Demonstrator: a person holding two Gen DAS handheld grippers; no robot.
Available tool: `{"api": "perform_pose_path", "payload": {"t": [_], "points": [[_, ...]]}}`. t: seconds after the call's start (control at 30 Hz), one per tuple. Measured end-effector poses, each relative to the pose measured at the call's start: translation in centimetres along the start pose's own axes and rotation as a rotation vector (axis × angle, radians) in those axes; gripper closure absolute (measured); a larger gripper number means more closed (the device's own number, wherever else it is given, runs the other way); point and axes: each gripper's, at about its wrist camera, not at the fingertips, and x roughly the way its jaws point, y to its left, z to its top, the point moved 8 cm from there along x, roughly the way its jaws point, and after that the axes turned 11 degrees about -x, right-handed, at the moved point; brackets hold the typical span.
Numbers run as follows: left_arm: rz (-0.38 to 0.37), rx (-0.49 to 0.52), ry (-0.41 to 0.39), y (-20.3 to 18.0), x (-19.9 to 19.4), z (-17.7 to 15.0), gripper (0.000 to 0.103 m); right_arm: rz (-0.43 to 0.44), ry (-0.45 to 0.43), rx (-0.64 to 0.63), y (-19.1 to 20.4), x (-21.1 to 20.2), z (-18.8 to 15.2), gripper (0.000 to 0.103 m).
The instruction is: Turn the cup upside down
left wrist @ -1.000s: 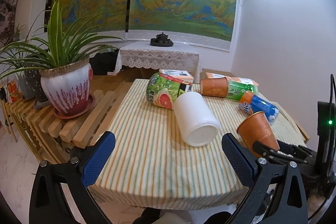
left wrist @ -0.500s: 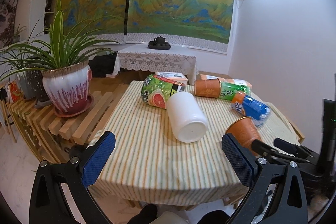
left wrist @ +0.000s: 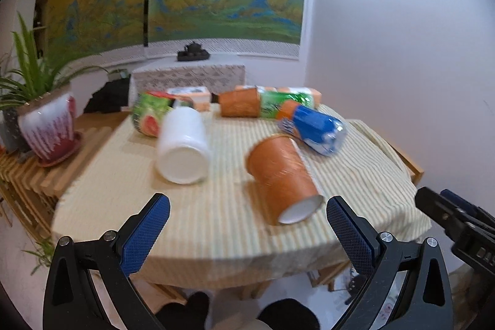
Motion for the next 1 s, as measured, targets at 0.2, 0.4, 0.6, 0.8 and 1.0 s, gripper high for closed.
{"api": "perform_pose_path", "payload": {"t": [0.2, 0.4, 0.6, 0.8, 1.0], "points": [[0.005, -0.009, 0.023, -2.3, 2.0, -1.0, 0.000, -0.041, -0.026, 0.008, -1.7, -1.3, -0.3, 0.026], [0.021, -0.023, 0.014, -3.3, 3.3, -1.0, 0.000, -0.059, -0.036, 0.008, -2.7, -1.9, -0.7, 0.026], [0.044, -0.035, -0.001, -3.8, 4.4, -1.5, 0.000, -0.065, -0.037, 0.024, -3.7, -2.2, -1.0, 0.026], [0.062, -0.016, -0.006, -4.5, 5.5, -1.8, 0.000, -0.064, -0.025, 0.049, -4.8, -1.9, -1.5, 0.026], [0.085, -0.003, -0.010, -4.5, 6.5, -2.2, 0.008, -0.059, -0.013, 0.073, -5.4, -1.5, -1.7, 0.026]]}}
